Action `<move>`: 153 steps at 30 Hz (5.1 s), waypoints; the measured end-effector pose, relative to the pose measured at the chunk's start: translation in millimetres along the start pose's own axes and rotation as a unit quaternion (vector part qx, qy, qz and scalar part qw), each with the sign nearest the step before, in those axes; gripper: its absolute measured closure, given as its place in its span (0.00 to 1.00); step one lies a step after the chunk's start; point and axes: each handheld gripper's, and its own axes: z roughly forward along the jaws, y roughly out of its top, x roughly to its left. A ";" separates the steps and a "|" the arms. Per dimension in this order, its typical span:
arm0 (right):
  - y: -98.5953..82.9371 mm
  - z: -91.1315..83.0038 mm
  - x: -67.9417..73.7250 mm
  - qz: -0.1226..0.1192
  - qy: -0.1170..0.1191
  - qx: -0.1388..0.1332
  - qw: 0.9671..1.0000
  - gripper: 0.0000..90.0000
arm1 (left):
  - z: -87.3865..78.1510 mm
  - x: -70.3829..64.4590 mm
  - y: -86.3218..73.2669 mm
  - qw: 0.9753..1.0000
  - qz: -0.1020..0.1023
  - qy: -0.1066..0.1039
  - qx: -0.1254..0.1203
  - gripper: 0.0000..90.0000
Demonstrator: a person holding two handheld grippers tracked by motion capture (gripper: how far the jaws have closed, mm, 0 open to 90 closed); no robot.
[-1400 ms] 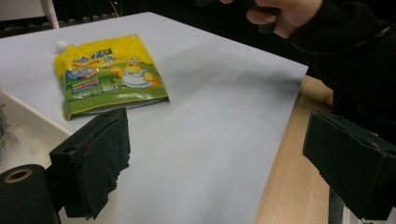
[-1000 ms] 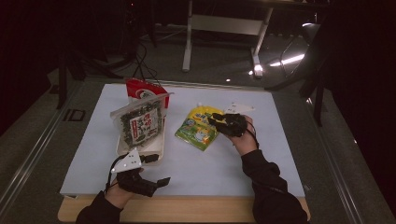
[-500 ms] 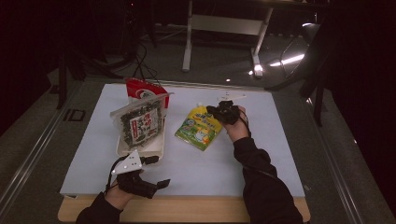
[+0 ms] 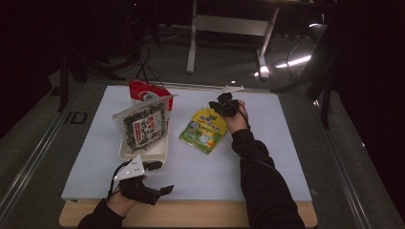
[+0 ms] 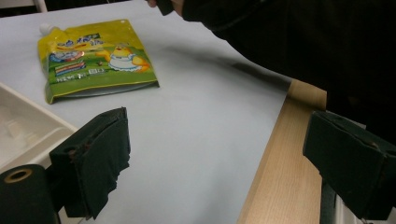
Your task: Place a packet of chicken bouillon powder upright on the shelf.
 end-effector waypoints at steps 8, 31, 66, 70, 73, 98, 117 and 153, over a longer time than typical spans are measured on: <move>4.2 23.1 -5.3 0.009 -0.005 0.016 1.000 1.00 | -3.5 -1.5 -1.5 1.000 0.000 0.007 0.000 0.09; 9.7 88.1 10.8 -0.007 -0.009 0.106 0.994 1.00 | -13.1 -1.3 -8.3 1.000 -0.014 0.017 0.001 0.09; -18.2 59.4 72.7 -0.059 0.100 0.129 0.985 1.00 | -7.8 0.5 -7.3 1.000 -0.013 0.015 0.007 0.09; -19.6 60.4 73.8 -0.058 0.104 0.133 0.984 1.00 | -7.5 0.6 -7.0 1.000 -0.012 0.014 0.006 0.09; -21.7 56.2 75.2 -0.055 0.109 0.142 0.982 1.00 | -7.3 1.1 -7.1 1.000 -0.013 0.015 0.007 0.09; -91.1 -36.5 106.2 -0.111 0.147 0.135 0.974 0.99 | 0.0 -0.1 -3.7 1.000 -0.009 0.008 0.009 0.09; -82.3 -95.2 87.3 -0.114 0.103 0.070 0.986 0.78 | 8.6 -1.1 -1.1 1.000 -0.001 -0.005 0.009 0.09; -127.0 -133.5 -31.4 0.040 0.004 0.130 0.991 0.41 | 16.5 1.6 -3.3 1.000 0.000 -0.013 0.022 0.09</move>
